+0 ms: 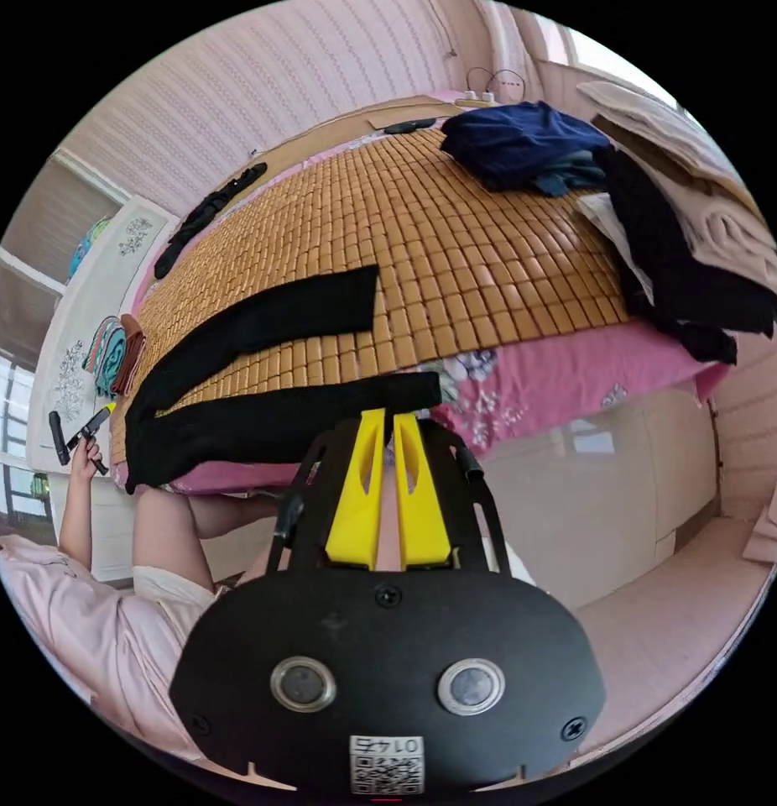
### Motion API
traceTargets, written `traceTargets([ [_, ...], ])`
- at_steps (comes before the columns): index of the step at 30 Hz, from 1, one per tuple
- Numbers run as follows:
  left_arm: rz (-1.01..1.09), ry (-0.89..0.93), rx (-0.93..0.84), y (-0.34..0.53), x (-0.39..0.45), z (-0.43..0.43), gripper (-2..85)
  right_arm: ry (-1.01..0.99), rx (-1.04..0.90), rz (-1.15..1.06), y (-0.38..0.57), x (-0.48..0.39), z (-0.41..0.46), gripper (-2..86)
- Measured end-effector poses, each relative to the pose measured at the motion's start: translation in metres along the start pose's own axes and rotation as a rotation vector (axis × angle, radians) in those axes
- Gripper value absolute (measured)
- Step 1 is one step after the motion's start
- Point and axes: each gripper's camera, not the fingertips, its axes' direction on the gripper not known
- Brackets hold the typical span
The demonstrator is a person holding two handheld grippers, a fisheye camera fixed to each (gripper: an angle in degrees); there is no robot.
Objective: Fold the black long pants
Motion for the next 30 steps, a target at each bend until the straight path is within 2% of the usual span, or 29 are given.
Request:
traceTargets([
  [3, -0.048, 0.112, -0.009, -0.011, 0.003, 0.024, 8.5, -0.044, 0.09, 0.117, -0.002, 0.034, -0.019, 1.2],
  [5, -0.076, 0.1, -0.006, -0.013, 0.0, 0.029, 8.5, -0.019, 0.162, 0.104, -0.017, 0.032, -0.026, 0.6],
  [7, -0.105, 0.027, -0.013, -0.011, -0.011, 0.03, 8.5, -0.025, 0.19, -0.017, -0.05, 0.01, -0.016, 0.1],
  [12, -0.233, -0.197, -0.03, 0.005, -0.062, 0.03, 8.6, 0.023, 0.095, -0.194, -0.117, -0.045, 0.051, -0.2],
  [14, -0.293, -0.269, -0.042, 0.014, -0.083, 0.032, 8.7, 0.055, 0.111, -0.198, -0.133, -0.052, 0.074, -0.3],
  [18, -0.382, -0.437, -0.084, 0.028, -0.116, 0.048, 9.0, -0.04, 0.199, -0.093, -0.146, -0.033, 0.094, -0.3],
  [21, -0.412, -0.429, -0.094, 0.026, -0.125, 0.068, 9.4, -0.022, 0.226, -0.043, -0.155, -0.019, 0.089, -0.4],
  [24, -0.407, -0.439, -0.198, 0.018, -0.128, 0.1, 8.8, 0.047, 0.222, -0.066, -0.167, -0.013, 0.085, -0.4],
  [30, -0.353, -0.42, -0.169, -0.003, -0.114, 0.119, 5.2, 0.149, 0.144, -0.176, -0.206, -0.015, 0.084, -0.5],
])
